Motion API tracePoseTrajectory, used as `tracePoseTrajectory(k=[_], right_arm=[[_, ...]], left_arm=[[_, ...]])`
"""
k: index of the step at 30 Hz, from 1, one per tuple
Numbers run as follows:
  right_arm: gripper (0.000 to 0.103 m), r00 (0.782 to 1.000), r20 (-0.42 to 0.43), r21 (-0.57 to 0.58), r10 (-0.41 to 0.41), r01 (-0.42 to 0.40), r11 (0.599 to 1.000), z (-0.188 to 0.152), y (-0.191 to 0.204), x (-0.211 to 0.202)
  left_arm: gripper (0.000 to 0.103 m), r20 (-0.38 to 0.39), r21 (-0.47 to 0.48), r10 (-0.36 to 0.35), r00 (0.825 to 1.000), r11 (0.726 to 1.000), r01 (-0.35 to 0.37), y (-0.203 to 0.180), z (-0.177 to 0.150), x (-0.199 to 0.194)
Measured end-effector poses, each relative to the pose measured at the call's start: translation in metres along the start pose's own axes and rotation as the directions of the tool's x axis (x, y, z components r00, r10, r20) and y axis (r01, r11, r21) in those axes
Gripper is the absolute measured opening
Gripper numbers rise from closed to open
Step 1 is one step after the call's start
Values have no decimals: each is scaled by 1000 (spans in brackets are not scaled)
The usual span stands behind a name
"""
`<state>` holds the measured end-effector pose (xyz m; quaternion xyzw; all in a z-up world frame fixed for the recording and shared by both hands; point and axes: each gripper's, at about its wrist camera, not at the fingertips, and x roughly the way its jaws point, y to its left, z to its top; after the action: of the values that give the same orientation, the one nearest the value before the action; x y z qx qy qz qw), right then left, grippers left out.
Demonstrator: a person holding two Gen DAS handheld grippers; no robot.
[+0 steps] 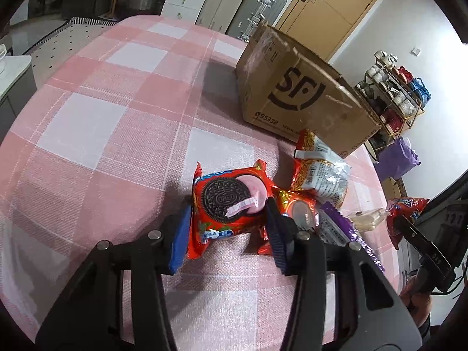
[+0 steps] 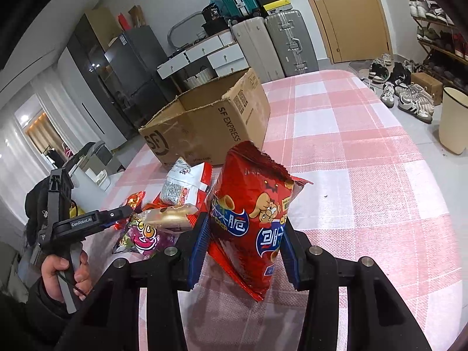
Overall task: Organize snacks
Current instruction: 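Lift both packs and carry them over the cardboard box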
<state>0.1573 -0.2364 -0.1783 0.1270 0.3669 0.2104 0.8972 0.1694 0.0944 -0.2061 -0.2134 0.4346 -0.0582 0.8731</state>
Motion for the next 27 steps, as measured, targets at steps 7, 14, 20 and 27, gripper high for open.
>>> tracePoseTrajectory(k=[7, 14, 20, 27], right_arm=[[45, 1000, 30, -10, 4, -3, 1000, 4, 7, -14], [45, 997, 65, -38, 29, -27, 999, 14, 25, -33], [45, 994, 83, -78, 73, -67, 995, 29, 50, -46], [45, 985, 112, -139, 129, -113, 984, 56, 84, -62]], left_arm=[[44, 61, 43, -3, 998, 999, 0, -8, 0, -31], [44, 109, 94, -24, 994, 995, 14, -26, 6, -59], [44, 142, 142, -56, 988, 989, 36, -46, 13, -83], [44, 199, 202, -116, 973, 976, 75, -83, 30, -118]])
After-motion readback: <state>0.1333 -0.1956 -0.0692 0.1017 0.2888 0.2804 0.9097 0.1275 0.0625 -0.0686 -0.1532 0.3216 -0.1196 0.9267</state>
